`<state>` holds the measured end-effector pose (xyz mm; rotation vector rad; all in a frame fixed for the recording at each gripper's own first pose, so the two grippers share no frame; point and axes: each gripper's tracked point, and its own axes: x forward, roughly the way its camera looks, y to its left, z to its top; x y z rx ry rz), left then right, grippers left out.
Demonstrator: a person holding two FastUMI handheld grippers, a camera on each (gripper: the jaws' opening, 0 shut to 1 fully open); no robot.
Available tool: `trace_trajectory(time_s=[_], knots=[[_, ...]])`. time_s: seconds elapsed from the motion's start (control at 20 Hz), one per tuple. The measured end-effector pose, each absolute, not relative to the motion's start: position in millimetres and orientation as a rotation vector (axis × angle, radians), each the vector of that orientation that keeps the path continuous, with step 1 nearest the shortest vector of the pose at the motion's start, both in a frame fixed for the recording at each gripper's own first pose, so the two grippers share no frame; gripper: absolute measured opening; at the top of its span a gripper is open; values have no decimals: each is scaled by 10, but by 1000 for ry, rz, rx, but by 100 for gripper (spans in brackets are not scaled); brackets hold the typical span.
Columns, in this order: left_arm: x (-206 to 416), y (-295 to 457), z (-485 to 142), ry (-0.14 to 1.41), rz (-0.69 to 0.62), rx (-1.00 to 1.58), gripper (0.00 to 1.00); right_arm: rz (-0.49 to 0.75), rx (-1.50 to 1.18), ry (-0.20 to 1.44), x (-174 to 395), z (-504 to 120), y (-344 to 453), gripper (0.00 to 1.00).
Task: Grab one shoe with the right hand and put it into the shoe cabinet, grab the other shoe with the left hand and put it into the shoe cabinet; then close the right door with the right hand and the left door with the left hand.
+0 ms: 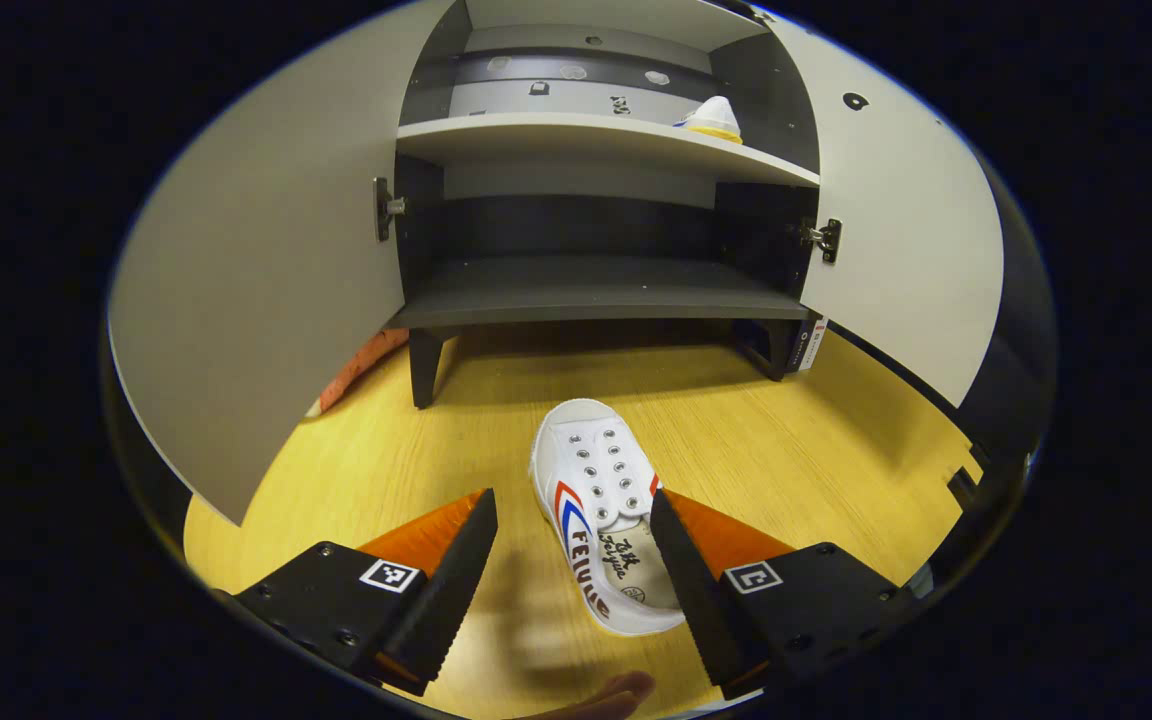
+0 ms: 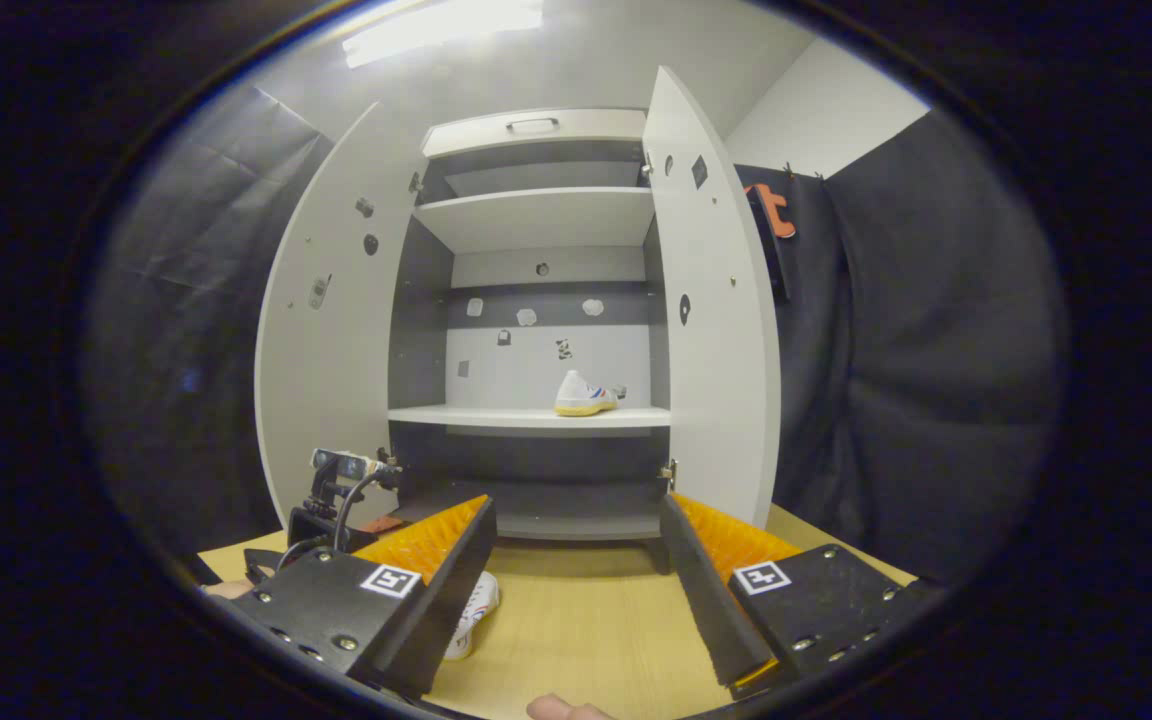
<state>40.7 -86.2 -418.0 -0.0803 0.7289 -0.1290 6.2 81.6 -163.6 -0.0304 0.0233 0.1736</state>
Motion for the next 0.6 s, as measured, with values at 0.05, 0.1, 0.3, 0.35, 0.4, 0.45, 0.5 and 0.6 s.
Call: trace_trajectory(time_s=[0.05, 0.1, 0.3, 0.35, 0.4, 0.45, 0.5, 0.6], knots=[[412, -880, -4235, 743, -129, -88, 95, 165, -51, 23, 66, -1639, 788, 98], [393, -875, -4308, 766, -117, -89, 95, 165, -52, 31, 53, -1677, 780, 98], [350, -943, -4562, 835, -134, -50, 86, 136, -17, 19, 80, -1598, 609, 98], [339, -898, -4620, 854, -116, -28, 83, 112, -31, 12, 96, -1578, 534, 98], [367, -910, -4665, 858, -121, -26, 78, 98, -39, 6, 96, -1571, 487, 98], [394, -944, -4717, 867, -123, -46, 74, 91, -36, 3, 97, -1558, 452, 98], [389, -943, -4756, 876, -120, -74, 63, 87, -25, 1, 97, -1545, 424, 98], [418, -961, -4819, 899, -92, -127, 54, 75, -3, -1, 112, -1527, 344, 98]])
